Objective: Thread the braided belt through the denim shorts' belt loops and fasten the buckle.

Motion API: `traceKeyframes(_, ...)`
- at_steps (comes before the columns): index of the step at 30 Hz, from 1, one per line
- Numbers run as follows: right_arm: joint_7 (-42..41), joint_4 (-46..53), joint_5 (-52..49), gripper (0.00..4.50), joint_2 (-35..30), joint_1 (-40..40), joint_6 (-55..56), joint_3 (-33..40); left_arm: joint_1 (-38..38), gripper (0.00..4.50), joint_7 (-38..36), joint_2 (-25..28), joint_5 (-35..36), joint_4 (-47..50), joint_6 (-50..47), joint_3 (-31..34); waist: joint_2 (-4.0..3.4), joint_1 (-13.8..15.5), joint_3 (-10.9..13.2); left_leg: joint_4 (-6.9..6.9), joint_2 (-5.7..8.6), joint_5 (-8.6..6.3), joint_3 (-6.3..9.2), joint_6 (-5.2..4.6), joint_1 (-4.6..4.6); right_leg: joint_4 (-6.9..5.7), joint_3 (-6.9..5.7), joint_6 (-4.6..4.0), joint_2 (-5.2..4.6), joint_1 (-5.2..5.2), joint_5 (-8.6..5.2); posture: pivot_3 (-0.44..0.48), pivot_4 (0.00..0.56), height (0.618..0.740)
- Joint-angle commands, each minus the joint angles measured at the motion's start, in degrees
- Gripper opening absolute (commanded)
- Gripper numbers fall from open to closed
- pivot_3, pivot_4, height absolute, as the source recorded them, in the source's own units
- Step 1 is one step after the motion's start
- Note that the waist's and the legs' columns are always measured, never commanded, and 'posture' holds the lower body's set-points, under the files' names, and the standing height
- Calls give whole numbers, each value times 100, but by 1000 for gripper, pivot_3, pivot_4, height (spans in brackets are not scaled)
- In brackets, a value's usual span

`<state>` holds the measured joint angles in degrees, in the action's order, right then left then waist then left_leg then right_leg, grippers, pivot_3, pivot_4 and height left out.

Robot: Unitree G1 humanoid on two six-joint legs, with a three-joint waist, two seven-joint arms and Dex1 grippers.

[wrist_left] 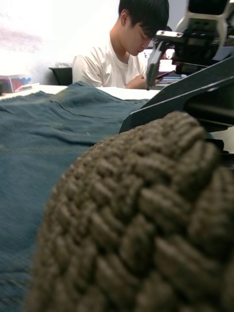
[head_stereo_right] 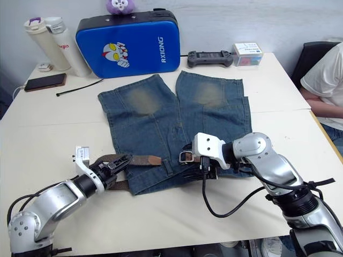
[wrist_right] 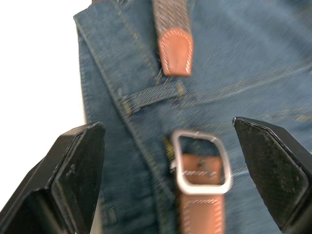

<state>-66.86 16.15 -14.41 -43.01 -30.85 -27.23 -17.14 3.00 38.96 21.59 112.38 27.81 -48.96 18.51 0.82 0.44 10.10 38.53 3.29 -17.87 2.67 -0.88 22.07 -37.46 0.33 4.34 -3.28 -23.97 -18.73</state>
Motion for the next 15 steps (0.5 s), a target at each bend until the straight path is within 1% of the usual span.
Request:
traceKeyframes(1,-120,172,-286,4458,-117,-218,-446,237,292,0,-137,73,62,561,279,-278,-1,25,0,0,0,0,0,0,0,2,0,0,-1,1,0,0,150,740)
traceKeyframes(6,-193,126,-299,4458,-211,-333,-638,189,689,0,-232,334,62,710,540,-436,-1,74,1,-25,1,-1,-1,-2,-8,15,0,0,-3,5,0,0,150,740)
traceKeyframes(10,-136,18,-193,4458,-247,-380,-657,187,717,0,-166,503,62,777,718,-593,-3,91,2,-31,1,-1,-1,-2,-10,24,-1,-1,-3,9,0,0,150,740)
traceKeyframes(14,75,-10,-89,4458,-202,-397,-676,213,629,0,71,441,62,745,929,-804,-2,94,2,-40,1,-1,2,-4,-25,41,-3,0,-3,29,0,0,150,740)
traceKeyframes(15,137,-26,-42,4458,-200,-395,-655,220,590,0,239,362,62,708,1018,-874,-3,93,2,-44,1,-2,2,-5,-28,46,-3,1,-3,32,1,0,150,740)
